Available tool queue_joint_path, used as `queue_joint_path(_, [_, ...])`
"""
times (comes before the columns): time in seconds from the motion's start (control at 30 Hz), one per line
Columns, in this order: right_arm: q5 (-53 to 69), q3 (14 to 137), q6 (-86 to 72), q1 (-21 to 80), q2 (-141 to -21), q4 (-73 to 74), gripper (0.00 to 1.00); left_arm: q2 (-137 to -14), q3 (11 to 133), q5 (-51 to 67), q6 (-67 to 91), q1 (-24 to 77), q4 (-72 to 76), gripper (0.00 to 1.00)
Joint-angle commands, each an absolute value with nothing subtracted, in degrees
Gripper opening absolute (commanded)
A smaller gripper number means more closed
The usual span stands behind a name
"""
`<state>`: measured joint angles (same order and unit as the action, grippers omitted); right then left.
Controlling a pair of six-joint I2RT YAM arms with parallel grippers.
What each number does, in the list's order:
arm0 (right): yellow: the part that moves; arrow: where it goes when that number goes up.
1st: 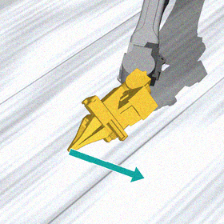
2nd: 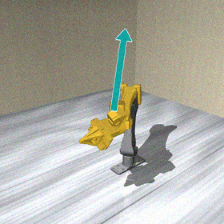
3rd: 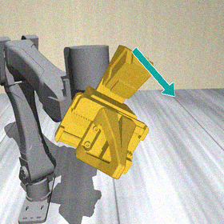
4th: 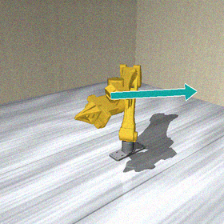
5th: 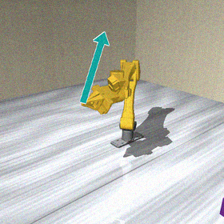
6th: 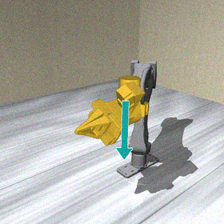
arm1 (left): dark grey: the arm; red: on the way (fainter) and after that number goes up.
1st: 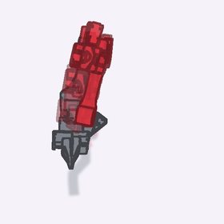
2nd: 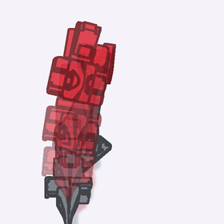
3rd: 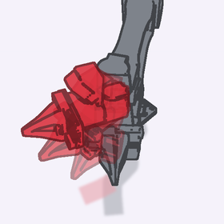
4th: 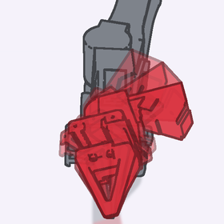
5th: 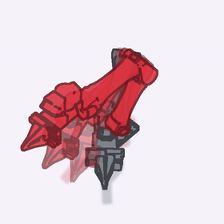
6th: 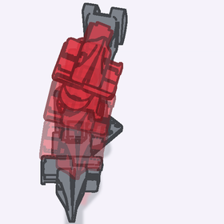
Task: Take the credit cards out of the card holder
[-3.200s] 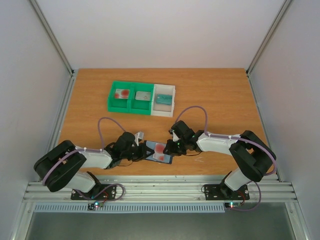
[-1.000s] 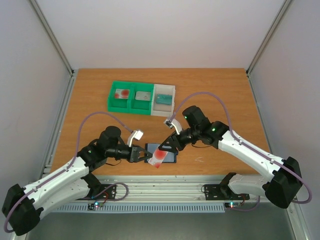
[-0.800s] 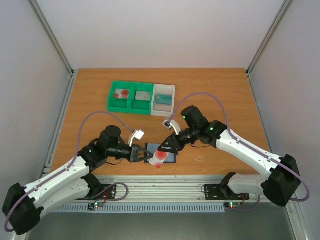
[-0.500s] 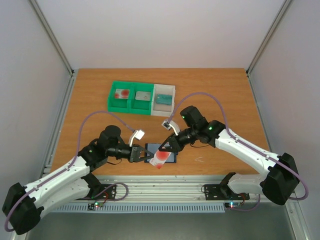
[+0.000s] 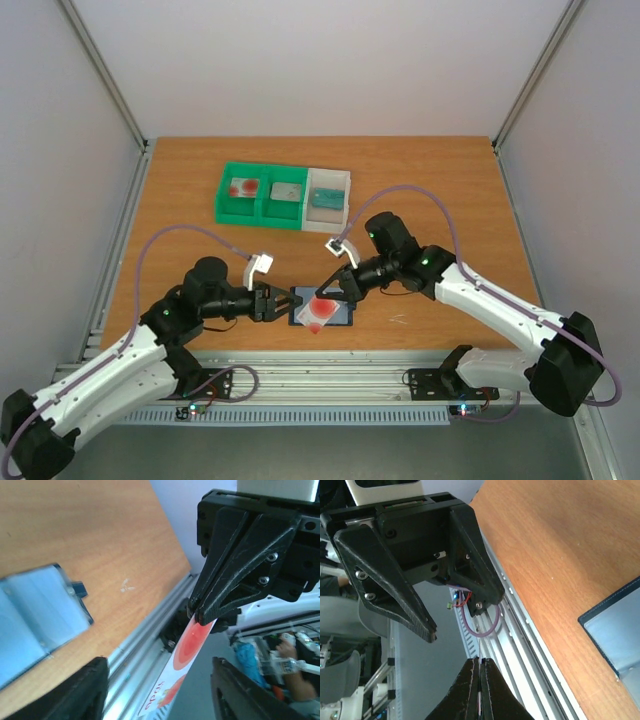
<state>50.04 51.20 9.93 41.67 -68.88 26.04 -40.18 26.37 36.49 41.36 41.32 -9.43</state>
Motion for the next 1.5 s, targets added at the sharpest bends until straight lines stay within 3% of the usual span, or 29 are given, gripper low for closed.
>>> queue_joint_path(0.0, [48.2,49.6,0.7,41.0,-66.8,18.3,0.01,-35.4,26.9,27.9,43.4,41.1,-10.3,0.63])
queue_joint_path(0.1, [45.0,48.0,-7.1,40.4,-65.2,12.6,0.01,-32.8,26.2,25.0,45.2,41.1,-9.5,0.75])
queue_joint_path(0.23, [40.3,45.9,-14.9,39.9,-63.4,6.7,0.01,-31.1,25.3,23.6,46.8,41.2,-8.1,0.83])
queue_joint_path(0.6, [31.1,39.9,-33.2,39.9,-61.7,-8.4,0.01,-31.0,21.4,21.0,53.6,41.2,2.6,0.83])
queue_joint_path(0.83, [27.2,37.3,-38.6,39.9,-59.8,-15.1,0.01,-33.0,19.0,21.3,59.4,41.2,10.5,0.73])
queue_joint_path(1.07, [26.8,36.1,-42.2,40.0,-60.3,-19.1,0.01,-37.4,17.6,23.9,66.0,41.2,22.4,0.53])
queue_joint_path(1.47, [26.5,34.9,-42.8,40.0,-59.6,-19.6,0.01,-36.3,15.0,19.6,69.9,41.2,26.3,0.11])
